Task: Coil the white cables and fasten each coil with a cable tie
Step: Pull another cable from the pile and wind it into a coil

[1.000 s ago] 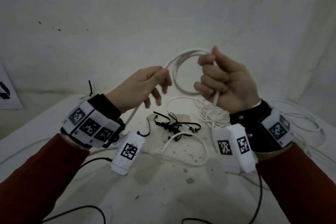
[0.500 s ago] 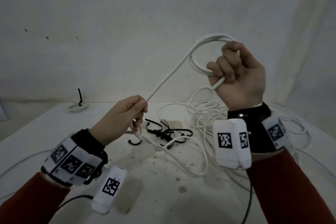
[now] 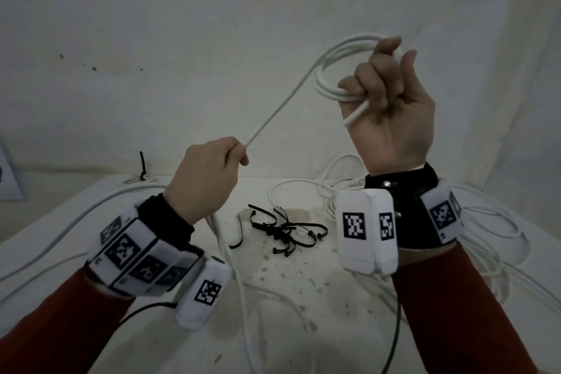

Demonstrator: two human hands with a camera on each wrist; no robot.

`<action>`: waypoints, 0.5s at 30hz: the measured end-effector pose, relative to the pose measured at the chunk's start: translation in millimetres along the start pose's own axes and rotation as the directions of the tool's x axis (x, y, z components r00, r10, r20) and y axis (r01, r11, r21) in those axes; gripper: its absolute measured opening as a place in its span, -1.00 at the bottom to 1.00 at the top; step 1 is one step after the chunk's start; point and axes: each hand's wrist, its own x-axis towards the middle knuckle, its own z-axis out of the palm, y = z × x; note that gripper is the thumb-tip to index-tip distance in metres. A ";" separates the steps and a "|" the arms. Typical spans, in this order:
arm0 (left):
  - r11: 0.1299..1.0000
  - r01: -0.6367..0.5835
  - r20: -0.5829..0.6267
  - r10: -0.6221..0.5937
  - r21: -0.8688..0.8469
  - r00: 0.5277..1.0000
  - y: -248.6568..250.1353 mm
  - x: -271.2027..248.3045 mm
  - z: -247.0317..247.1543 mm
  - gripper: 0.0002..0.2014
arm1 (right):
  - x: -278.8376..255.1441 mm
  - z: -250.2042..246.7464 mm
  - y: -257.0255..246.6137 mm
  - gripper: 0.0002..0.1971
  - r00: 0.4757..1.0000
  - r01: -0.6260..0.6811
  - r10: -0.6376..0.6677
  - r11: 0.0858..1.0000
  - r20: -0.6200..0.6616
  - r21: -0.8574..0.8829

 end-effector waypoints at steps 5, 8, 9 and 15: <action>0.981 0.168 -0.072 -0.161 0.100 0.984 -18.0 22.0 -3.1 -0.70 | -5.4 2.0 2.7 -0.61 0.989 -0.138 0.136 0.990 0.059 0.025; 0.983 0.124 0.001 -0.125 0.137 0.992 -17.3 18.5 1.1 -0.70 | -3.1 -1.1 5.1 -0.60 0.991 -0.126 0.124 0.991 0.054 0.039; 0.986 0.086 0.032 -0.092 0.145 0.995 -15.3 13.4 4.0 -0.70 | -1.1 -2.3 6.2 -0.60 0.993 -0.107 0.104 0.993 0.048 0.047; 0.982 -0.162 0.109 0.152 0.092 0.982 -1.2 -20.6 8.7 -0.73 | 14.3 -10.1 23.3 -0.65 0.995 0.082 -0.090 0.974 -0.031 -0.213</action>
